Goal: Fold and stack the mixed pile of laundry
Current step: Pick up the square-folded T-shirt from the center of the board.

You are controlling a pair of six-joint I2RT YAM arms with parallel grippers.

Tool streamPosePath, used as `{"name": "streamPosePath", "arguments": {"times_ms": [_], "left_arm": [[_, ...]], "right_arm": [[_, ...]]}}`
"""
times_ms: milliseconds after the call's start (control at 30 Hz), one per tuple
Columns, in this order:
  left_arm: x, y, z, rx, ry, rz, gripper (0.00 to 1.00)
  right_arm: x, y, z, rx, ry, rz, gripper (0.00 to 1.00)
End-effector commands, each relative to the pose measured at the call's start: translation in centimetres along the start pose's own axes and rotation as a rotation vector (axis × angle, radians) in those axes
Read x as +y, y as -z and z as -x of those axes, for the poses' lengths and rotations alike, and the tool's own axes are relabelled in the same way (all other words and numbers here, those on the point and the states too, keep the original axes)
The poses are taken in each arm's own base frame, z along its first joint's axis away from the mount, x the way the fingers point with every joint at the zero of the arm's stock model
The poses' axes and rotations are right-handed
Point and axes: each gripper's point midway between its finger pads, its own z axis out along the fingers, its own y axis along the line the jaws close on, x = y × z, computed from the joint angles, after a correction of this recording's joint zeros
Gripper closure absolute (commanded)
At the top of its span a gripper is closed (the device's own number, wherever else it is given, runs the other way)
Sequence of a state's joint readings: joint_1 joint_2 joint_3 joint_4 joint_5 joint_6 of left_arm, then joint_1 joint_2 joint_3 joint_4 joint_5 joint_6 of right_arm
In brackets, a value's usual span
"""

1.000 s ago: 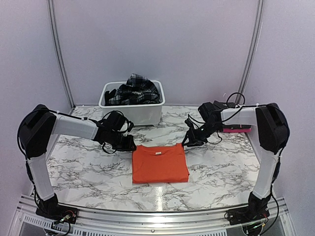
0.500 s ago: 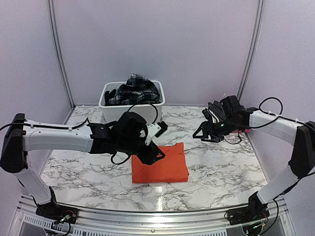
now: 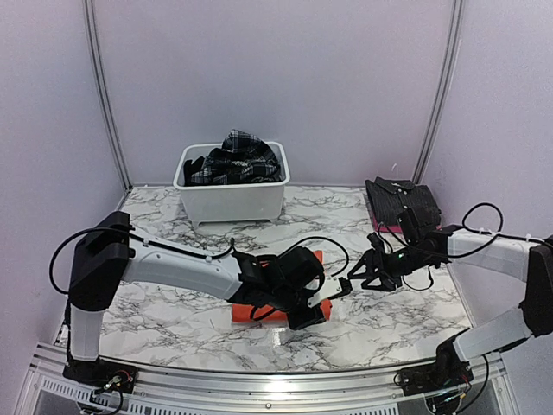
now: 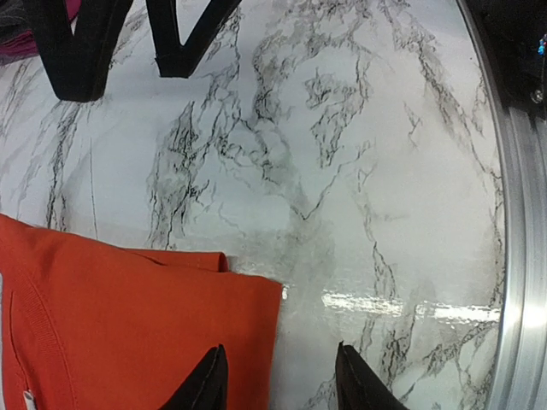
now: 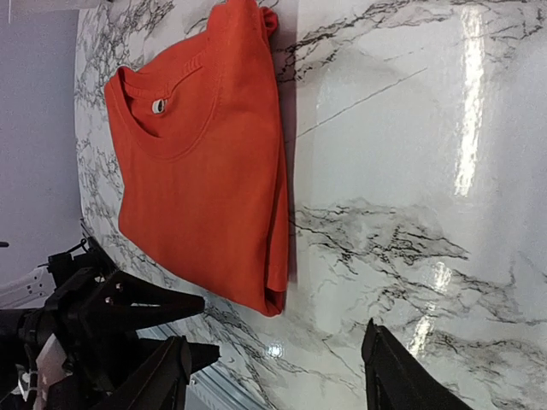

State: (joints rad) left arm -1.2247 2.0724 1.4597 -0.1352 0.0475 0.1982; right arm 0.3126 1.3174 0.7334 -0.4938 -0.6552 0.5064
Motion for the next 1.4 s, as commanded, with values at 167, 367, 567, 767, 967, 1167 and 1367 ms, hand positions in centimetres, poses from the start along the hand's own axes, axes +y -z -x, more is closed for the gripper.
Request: {"name": "streamPosePath", "arguments": {"times_ms": [167,367,567,767,967,1167,1367], "left_arm": [[0.4,-4.2,-3.4,0.115,-0.026,-0.008,0.69],[0.8,-1.2,0.3,-0.012,0.026,-0.007,0.97],[2.2,1.2,3.6,-0.142,0.124,-0.008,1.00],[2.3,1.7,4.3,-0.170,0.145,-0.013,0.99],[2.3,2.3,4.9,-0.208,0.149,-0.010,0.98],[2.1,2.4,5.0,-0.220,0.145,-0.018,0.97],[2.0,2.3,4.4,-0.210,0.144,-0.017,0.97]], "right_arm": [[-0.3,-0.6,-1.2,-0.002,-0.085,0.073,0.30],[-0.2,-1.6,-1.6,-0.016,-0.163,0.166,0.10],[0.5,-3.1,-1.1,-0.029,-0.236,0.215,0.01],[2.0,-5.1,-0.5,-0.044,-0.268,0.268,0.03],[3.4,-7.3,1.0,-0.053,-0.281,0.316,0.11],[3.6,-10.2,0.9,0.011,-0.310,0.333,0.24],[3.5,-12.0,0.9,0.045,-0.329,0.316,0.40]]}}
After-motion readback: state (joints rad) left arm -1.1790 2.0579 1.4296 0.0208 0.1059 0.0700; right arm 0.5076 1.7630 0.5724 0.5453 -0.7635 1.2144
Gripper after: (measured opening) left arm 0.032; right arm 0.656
